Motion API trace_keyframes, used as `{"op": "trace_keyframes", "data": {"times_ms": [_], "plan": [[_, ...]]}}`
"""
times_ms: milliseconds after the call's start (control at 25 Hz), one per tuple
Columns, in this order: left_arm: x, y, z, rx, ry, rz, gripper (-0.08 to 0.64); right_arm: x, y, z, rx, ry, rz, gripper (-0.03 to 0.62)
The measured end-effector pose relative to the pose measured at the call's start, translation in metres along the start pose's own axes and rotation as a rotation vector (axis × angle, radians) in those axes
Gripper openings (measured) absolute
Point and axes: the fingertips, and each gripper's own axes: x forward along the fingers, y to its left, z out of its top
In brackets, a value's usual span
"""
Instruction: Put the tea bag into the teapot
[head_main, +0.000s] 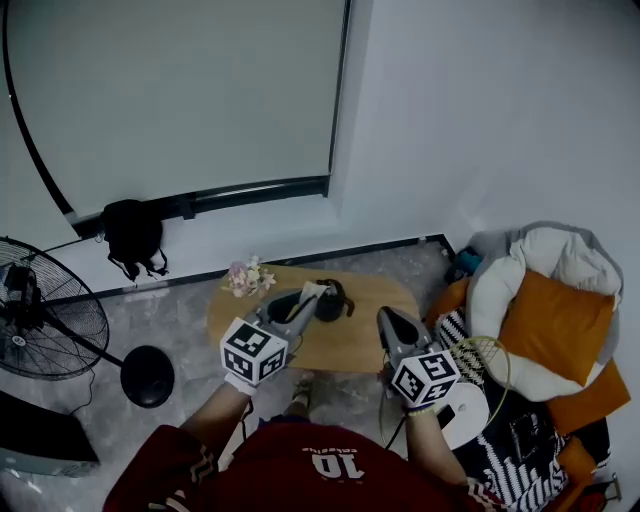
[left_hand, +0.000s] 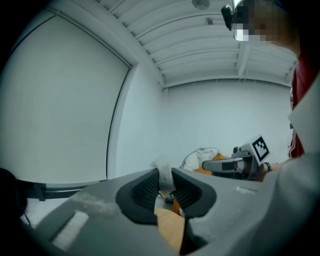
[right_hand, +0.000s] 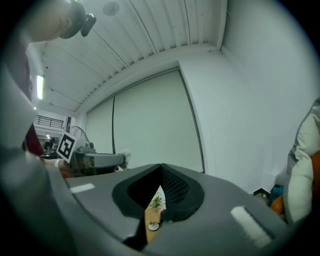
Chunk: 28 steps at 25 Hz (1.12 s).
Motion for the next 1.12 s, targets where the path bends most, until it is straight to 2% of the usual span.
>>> {"op": "trace_keyframes", "data": {"times_ms": [360, 600, 1120], "plan": [[0.025, 0.012, -0.014, 0.032, 0.049, -0.019, 0.071, 0.011, -0.014, -0.007, 0.022, 0.012, -0.003, 0.002], [0.053, 0.030, -0.025, 0.001, 0.062, -0.023, 0.071, 0.024, -0.032, -0.019, 0.042, 0.030, -0.022, 0.002], [0.113, 0.066, -0.091, -0.040, 0.174, -0.028, 0.071, 0.064, -0.076, -0.055, 0.086, 0.079, -0.063, 0.002]]}}
